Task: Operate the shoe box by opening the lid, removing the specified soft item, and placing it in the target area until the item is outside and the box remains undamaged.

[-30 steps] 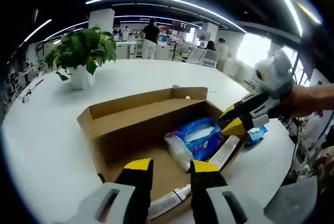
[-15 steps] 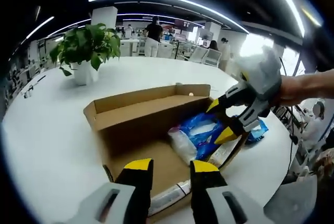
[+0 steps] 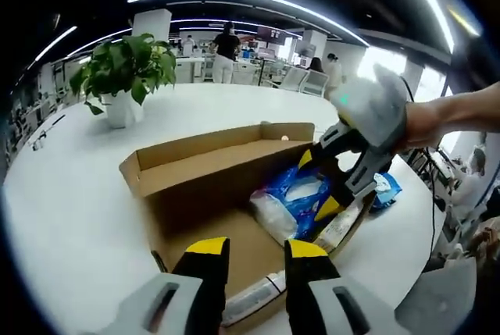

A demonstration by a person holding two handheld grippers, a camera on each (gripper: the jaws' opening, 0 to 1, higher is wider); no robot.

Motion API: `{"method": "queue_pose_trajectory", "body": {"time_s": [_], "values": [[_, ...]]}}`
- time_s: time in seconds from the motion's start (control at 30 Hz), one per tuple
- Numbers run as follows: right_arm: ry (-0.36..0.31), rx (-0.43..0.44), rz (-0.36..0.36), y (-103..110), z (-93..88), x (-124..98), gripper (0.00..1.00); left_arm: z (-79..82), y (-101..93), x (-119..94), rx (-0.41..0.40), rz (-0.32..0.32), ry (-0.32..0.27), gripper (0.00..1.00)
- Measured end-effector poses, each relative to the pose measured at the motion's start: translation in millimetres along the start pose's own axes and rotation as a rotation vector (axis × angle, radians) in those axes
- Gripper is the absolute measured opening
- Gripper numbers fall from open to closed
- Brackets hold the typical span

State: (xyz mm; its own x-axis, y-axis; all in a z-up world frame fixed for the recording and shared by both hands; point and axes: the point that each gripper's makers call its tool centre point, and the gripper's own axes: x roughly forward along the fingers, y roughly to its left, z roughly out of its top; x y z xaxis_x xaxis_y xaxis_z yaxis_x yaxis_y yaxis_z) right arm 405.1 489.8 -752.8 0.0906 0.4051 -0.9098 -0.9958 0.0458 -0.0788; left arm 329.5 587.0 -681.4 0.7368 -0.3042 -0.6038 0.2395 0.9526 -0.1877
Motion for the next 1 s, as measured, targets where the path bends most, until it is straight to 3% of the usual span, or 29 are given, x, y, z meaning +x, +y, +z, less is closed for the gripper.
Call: {"method": "queue_pose_trajectory", "body": {"time_s": [0.5,0.77,1.0], "values": [[0.075,-0.108,0.026,5,-8.4,28,0.49,-4.7,7.4,-1,-0.013,0.016,0.009,0.28],[0.066,-0.139,0.021,7,-8.1,19,0.44,-7.1,7.4,1,-0.02,0.018,0.016,0.28],[0.013,-0.187,0.016,3,-7.3,-5,0.41,-3.5,9.7,2,-0.021,0.023,0.009,0.28]]}}
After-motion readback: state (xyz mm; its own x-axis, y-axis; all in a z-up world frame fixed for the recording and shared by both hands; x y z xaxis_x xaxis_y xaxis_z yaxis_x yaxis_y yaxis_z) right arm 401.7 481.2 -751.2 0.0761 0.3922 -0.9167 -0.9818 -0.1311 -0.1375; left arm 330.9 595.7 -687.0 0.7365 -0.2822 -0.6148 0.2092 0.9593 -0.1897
